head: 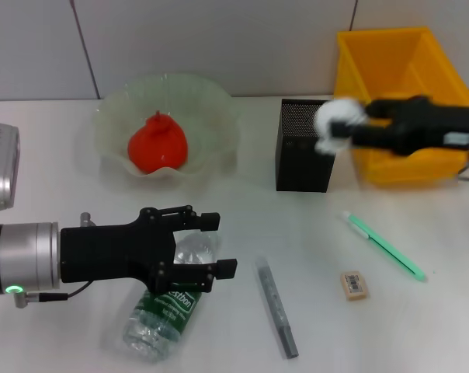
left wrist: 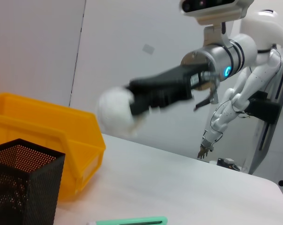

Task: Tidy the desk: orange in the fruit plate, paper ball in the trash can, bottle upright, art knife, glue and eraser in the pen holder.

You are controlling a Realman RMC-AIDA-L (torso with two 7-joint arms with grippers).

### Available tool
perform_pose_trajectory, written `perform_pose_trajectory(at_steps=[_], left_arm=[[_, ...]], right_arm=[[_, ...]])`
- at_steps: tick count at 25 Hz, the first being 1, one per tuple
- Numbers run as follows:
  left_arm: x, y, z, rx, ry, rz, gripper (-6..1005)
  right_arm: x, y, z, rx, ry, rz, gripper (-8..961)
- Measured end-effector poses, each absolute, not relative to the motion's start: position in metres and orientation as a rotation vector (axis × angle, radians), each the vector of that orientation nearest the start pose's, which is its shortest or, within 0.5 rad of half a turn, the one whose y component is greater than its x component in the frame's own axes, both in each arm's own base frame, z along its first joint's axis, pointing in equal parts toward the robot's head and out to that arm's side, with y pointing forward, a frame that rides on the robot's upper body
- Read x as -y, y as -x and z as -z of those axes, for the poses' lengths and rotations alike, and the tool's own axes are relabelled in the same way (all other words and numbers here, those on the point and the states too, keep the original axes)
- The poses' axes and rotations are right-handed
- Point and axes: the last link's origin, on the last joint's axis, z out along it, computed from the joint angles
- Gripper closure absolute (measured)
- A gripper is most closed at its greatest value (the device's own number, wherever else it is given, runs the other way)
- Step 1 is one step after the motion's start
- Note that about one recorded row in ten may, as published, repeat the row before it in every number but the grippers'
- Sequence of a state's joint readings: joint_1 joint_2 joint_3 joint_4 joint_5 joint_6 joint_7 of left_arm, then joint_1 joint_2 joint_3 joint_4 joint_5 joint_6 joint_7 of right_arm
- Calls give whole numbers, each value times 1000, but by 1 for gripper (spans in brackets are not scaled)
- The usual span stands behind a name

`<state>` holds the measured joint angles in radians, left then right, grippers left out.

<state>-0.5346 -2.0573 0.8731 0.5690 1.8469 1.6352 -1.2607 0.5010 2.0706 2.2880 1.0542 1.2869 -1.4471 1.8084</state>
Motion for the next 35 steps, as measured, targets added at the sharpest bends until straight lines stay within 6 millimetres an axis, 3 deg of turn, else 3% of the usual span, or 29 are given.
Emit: perform_pose_trajectory(at_steps=[3, 4, 10, 19, 29, 35], left_arm=[[-313, 241, 20, 443, 2886, 834, 194], [-313, 241, 20, 442, 2888, 833, 194], [-313, 240, 21, 434, 2894, 833, 195], [-313, 239, 22, 434, 2897, 834, 195], [-310, 242, 21, 445, 2894, 834, 194], [-310, 243, 21, 447, 2893, 834, 194]], right_arm=[[-367, -229, -79, -708, 2400, -875, 397], [-365, -246, -92, -731, 2274, -971, 395], [-372, -281, -106, -800, 2035, -1000, 385], [-401, -288, -91, -841, 1959, -880, 369], [-427, -281, -80, -841, 1947, -733, 352], [-434, -279, -80, -842, 1940, -707, 342]])
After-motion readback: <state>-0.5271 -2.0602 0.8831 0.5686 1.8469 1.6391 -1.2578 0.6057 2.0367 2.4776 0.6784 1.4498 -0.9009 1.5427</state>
